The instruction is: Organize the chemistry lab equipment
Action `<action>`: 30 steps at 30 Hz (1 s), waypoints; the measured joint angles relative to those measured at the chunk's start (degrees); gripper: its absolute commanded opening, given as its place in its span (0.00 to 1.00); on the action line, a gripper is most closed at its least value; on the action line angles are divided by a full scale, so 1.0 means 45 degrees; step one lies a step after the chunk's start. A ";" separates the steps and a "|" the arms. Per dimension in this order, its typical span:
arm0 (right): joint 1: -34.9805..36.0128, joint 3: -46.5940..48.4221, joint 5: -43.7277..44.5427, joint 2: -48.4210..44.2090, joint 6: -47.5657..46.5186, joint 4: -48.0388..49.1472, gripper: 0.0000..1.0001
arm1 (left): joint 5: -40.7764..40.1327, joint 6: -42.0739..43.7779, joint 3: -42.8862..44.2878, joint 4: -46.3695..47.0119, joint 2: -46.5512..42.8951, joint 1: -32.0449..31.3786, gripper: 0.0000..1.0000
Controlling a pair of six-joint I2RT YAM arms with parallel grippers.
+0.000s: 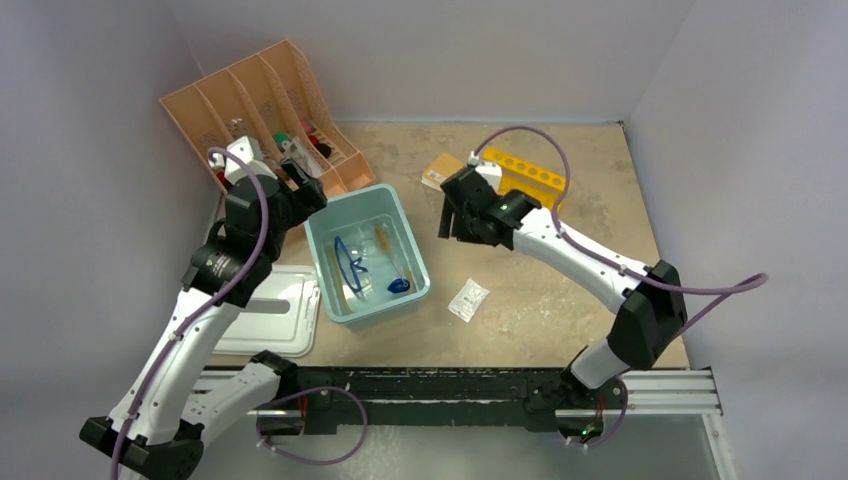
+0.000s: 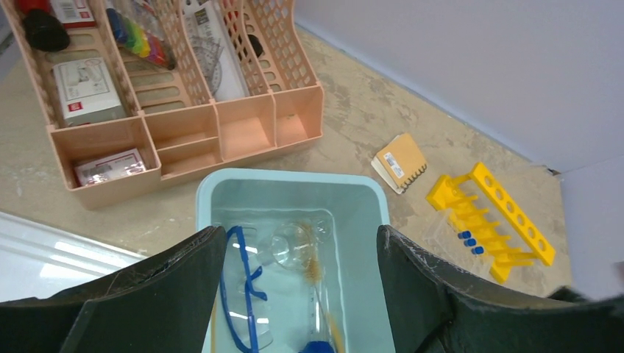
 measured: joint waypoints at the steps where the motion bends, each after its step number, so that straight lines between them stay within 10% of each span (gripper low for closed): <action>1: 0.0005 -0.0423 -0.0039 -0.0019 0.0107 -0.0044 0.73 | 0.0092 0.0078 0.0000 0.0102 0.0005 0.0000 0.74; 17: 0.0024 -0.4954 -0.2327 0.1098 0.0505 0.0928 0.79 | 0.0811 0.0058 -0.0083 0.1088 0.0520 0.0000 0.73; 30: 0.0024 -0.6003 -0.2385 0.1107 0.0427 0.1753 0.49 | 0.0874 -0.0262 -0.0083 0.1190 0.0937 0.0000 0.73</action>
